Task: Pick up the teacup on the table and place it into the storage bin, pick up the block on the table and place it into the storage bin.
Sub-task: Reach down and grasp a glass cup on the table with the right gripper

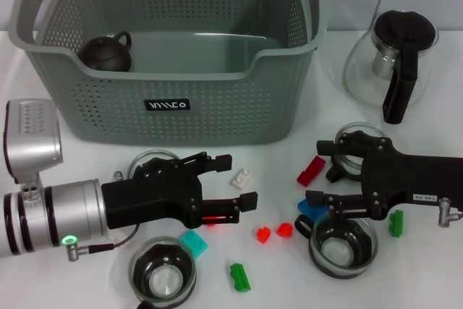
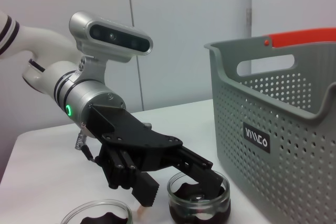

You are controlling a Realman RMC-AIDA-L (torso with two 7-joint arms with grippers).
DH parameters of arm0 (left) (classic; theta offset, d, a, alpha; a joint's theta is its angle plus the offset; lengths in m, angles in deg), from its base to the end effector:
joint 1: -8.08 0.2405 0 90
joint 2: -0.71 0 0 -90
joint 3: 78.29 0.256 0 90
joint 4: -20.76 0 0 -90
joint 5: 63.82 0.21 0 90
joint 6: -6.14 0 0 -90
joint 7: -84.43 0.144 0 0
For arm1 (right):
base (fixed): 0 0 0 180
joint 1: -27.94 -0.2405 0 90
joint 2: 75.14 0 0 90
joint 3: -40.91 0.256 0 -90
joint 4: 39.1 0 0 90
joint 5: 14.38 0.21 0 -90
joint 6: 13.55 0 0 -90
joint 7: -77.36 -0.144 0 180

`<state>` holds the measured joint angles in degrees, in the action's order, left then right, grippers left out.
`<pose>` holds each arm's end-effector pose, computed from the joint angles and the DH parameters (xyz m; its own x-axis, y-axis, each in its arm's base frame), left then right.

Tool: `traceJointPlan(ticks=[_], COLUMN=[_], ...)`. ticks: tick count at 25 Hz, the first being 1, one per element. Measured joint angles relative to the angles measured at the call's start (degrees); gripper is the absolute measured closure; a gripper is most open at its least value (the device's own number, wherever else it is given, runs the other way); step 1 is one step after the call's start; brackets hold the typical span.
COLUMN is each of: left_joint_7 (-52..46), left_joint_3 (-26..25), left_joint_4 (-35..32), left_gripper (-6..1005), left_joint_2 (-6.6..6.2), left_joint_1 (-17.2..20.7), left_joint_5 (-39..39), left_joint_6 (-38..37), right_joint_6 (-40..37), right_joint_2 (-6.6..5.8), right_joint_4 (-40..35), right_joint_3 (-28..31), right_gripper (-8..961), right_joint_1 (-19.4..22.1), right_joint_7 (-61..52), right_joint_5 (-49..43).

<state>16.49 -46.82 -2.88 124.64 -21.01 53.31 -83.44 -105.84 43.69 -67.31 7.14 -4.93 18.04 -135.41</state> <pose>-0.2631 0.2861 -0.0632 0.6755 0.3998 0.6196 0.5173 -0.8557 -0.0117 0.2643 0.3135 -0.0240 0.8640 -0.1396 -0.4838 -0.2406 -0.9585 -0.1531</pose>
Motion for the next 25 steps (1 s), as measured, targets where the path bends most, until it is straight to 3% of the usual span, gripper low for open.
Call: traceJointPlan(ticks=[14,25], left_joint_7=[0.00,0.14], left_joint_3=[0.00,-0.16], left_joint_4=[0.06,0.00], left_gripper=[65,65], left_joint_2=[0.00,0.00], left_joint_1=[0.36,0.16], left_joint_5=[0.12,0.09], left_joint_6=[0.66,0.75], right_joint_6=[-0.55,-14.05], right_joint_2=[-0.02,-1.49], right_joint_4=[-0.02,-6.53], right_joint_3=[-0.96,-0.95], right_gripper=[41,41], right_joint_1=[0.10,1.53], right_joint_7=[0.00,-0.06], right_joint_5=[0.01,-3.49])
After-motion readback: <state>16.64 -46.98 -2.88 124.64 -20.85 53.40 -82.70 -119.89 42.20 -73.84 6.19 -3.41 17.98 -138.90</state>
